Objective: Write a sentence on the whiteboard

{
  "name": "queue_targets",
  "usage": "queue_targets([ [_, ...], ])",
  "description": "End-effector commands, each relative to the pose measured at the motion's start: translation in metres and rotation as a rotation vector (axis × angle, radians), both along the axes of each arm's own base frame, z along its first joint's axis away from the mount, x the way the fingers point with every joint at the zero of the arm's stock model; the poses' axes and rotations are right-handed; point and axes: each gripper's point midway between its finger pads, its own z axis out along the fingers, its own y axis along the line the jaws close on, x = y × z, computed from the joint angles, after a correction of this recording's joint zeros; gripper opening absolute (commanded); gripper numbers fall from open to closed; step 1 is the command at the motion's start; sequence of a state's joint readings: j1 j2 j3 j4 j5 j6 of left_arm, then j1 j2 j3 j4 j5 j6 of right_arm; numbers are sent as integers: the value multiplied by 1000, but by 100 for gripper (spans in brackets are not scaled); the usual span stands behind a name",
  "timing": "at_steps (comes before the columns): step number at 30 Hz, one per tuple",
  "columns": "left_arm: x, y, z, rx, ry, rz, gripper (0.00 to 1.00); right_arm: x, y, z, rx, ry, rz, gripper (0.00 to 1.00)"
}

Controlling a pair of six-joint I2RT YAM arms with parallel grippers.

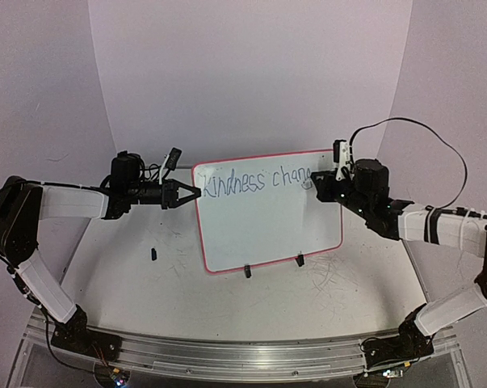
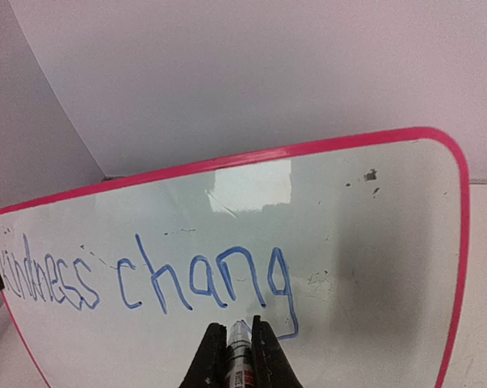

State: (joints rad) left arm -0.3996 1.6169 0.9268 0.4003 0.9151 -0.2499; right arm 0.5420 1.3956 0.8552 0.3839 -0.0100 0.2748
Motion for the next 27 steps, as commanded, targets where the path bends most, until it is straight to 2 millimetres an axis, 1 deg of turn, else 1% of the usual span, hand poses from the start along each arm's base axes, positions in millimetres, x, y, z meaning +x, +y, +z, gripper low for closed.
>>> queue_targets([
  [1, -2, -6, 8, 13, -116, -20, 0, -19, -25, 57, 41, -164, -21, 0],
  [3, -1, -6, 7, 12, -113, -23, 0, -19, -30, 54, 11, -172, -26, 0],
  [6, -1, -5, 8, 15, -116, -13, 0, -22, -28, 62, -1, -203, -1, 0],
  [8, 0, -5, 9, 16, -123, -5, 0, -18, -25, 64, -20, -207, 1, 0],
  [10, 0, -4, 11, 15, -125, -1, 0, -11, -23, 60, -58, -188, 0, 0],
  [12, 0, -4, 11, 17, -124, 2, 0, -11, -24, 56, -70, -183, -2, 0],
  [15, 1, -4, 10, 19, -124, 6, 0, -11, -26, 52, -77, -179, -16, 0],
  [23, 1, -4, 10, 19, -121, 4, 0, -6, -24, 48, -61, -160, -16, 0],
  [27, 1, -4, 11, 21, -123, 4, 0, -6, -23, 51, -49, -161, -8, 0],
])
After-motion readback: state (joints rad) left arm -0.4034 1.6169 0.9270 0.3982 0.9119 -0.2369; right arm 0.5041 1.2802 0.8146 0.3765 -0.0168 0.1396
